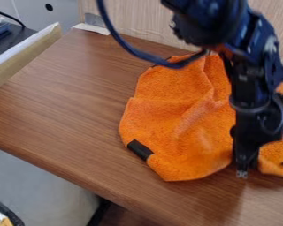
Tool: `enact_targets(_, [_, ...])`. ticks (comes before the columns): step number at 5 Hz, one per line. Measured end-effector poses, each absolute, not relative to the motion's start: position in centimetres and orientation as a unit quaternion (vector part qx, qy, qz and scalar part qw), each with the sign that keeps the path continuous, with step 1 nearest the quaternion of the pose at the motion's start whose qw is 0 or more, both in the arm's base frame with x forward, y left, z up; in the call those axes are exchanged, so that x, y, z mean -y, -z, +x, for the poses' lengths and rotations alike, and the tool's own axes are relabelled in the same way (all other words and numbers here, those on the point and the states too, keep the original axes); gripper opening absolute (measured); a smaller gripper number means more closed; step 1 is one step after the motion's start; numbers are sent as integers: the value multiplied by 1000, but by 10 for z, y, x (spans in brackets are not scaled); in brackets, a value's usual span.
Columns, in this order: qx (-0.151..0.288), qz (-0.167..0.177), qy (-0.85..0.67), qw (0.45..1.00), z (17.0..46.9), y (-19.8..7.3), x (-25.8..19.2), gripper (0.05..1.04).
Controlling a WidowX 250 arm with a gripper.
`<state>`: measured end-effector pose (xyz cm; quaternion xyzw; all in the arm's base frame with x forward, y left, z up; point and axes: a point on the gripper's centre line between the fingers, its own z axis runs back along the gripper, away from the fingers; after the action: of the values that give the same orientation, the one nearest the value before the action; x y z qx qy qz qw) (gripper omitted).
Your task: Fold the cloth from bottom right to top left
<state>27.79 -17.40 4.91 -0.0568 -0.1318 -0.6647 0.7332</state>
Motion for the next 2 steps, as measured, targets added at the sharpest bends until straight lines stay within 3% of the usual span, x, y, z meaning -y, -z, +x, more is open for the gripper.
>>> enact_targets(1, [154, -65, 635, 754, 290, -65, 161, 62])
enact_targets(2, [202, -49, 606, 768, 313, -95, 144, 62])
